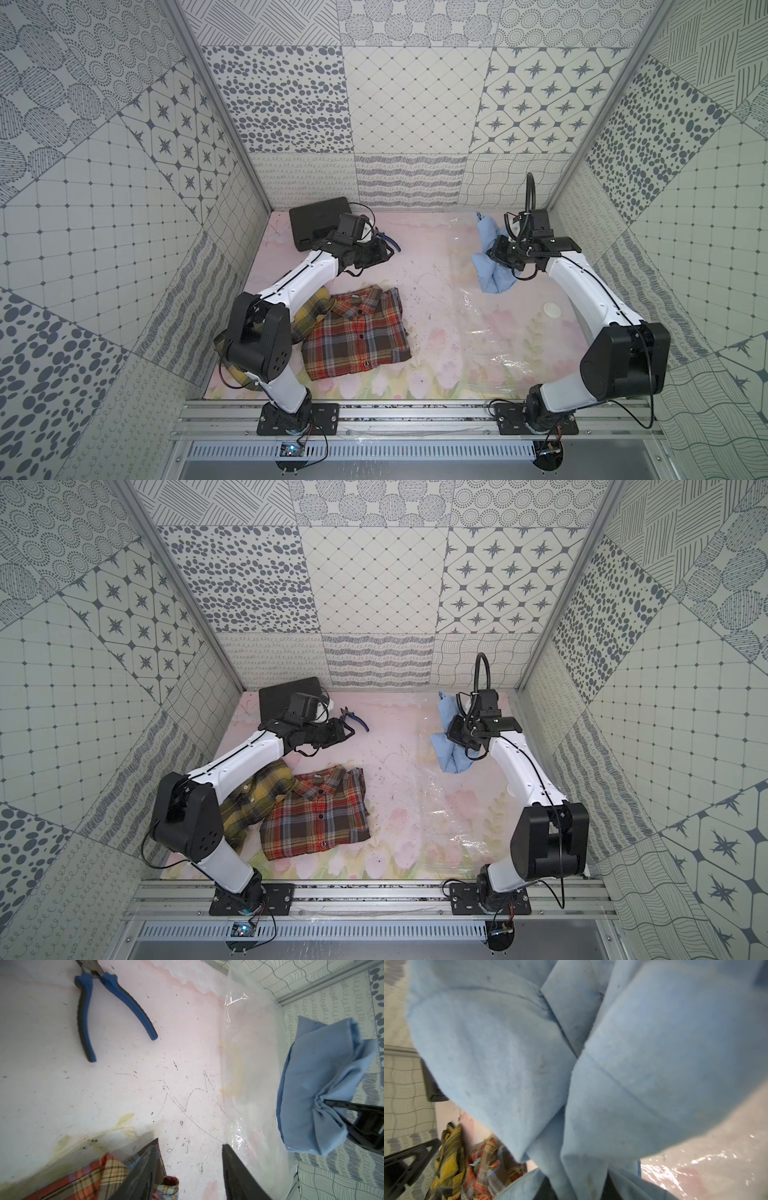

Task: Place the folded shirt into the vacuum bag
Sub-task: Pick up the shirt in the vacuum bag, then adjust the vacuum bag at the center of the board.

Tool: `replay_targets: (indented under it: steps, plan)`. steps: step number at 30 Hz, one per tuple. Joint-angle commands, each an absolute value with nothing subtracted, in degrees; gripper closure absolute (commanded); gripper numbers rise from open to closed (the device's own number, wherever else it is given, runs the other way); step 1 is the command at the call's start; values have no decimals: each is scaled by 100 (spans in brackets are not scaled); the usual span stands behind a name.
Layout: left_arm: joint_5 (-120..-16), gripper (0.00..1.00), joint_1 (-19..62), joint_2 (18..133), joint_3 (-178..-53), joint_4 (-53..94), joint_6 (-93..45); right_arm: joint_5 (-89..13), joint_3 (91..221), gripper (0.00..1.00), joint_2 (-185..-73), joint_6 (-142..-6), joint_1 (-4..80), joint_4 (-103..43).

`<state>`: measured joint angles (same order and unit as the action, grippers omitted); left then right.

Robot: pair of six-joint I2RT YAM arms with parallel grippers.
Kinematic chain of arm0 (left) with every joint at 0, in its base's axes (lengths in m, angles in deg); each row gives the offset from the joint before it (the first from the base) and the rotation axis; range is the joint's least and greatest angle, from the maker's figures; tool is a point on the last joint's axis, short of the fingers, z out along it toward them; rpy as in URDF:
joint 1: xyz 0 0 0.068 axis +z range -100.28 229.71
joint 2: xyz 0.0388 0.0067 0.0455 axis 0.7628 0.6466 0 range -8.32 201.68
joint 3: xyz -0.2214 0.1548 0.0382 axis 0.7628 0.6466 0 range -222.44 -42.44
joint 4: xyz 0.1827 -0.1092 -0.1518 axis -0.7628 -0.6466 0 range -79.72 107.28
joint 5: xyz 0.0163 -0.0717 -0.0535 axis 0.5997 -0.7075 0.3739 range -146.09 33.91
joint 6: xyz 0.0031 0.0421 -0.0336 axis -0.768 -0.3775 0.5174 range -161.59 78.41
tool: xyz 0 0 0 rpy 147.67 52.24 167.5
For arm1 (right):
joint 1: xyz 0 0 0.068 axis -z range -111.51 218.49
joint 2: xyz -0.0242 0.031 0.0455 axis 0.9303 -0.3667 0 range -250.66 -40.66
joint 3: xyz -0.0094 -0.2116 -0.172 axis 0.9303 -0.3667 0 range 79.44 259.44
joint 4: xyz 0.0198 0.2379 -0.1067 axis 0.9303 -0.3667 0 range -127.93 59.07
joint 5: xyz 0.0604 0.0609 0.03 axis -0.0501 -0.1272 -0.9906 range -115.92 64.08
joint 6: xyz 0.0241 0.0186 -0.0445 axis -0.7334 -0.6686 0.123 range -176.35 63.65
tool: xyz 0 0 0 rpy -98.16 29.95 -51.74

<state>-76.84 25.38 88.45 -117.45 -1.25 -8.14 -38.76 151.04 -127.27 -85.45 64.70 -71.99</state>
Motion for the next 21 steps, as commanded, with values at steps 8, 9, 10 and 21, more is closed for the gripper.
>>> replay_targets:
  steps: [8, 9, 10, 21]
  plan:
    - [-7547, 46, 1790, 9732, -12479, -337, -984, -4319, 14455, 100, -14458, -8942, 6439, -6367]
    - [-7490, 46, 1790, 9726, -12498, -368, -1024, -4476, 14493, 100, -14645, -9041, 6333, -6255]
    - [-7417, 46, 1790, 9700, -12512, -422, -1080, -4579, 14574, 100, -14848, -9120, 6181, -6166]
    - [-7039, 45, 1931, 9793, -12498, -707, -1292, -5206, 16473, 100, -16480, -9318, 4897, -6083]
